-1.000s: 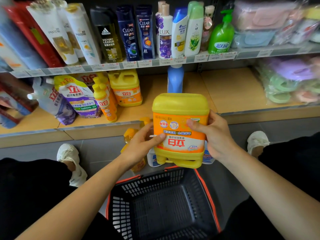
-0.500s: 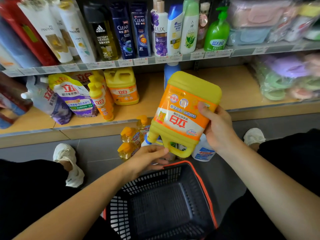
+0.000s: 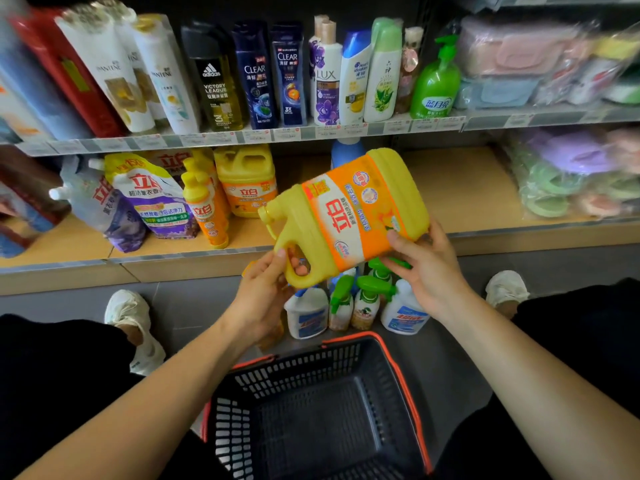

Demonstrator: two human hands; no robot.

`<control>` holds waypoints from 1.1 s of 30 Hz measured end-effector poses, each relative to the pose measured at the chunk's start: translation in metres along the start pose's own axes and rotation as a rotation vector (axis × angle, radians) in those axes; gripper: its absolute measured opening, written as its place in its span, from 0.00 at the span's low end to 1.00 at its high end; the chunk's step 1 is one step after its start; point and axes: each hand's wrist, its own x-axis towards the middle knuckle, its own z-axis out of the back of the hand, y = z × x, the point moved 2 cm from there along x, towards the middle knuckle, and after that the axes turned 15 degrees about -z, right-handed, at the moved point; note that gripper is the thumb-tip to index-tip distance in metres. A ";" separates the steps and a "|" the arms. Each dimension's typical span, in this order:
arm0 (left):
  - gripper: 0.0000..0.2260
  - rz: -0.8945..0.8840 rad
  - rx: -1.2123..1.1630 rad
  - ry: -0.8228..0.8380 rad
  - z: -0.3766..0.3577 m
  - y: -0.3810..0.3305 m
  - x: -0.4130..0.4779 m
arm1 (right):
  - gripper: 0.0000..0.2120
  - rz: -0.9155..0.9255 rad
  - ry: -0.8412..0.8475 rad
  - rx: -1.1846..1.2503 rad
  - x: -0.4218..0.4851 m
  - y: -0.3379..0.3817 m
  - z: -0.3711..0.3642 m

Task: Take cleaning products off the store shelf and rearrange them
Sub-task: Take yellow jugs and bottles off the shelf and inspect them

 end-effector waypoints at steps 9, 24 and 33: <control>0.12 -0.302 0.321 0.165 0.015 -0.076 0.001 | 0.08 -0.317 0.054 -0.601 0.019 -0.067 -0.009; 0.18 -0.148 0.714 0.279 0.080 -0.055 -0.007 | 0.10 -0.171 0.331 -1.630 0.058 -0.167 0.033; 0.09 0.066 0.914 0.322 0.124 -0.001 0.002 | 0.09 -0.175 0.298 -1.678 0.065 -0.171 0.034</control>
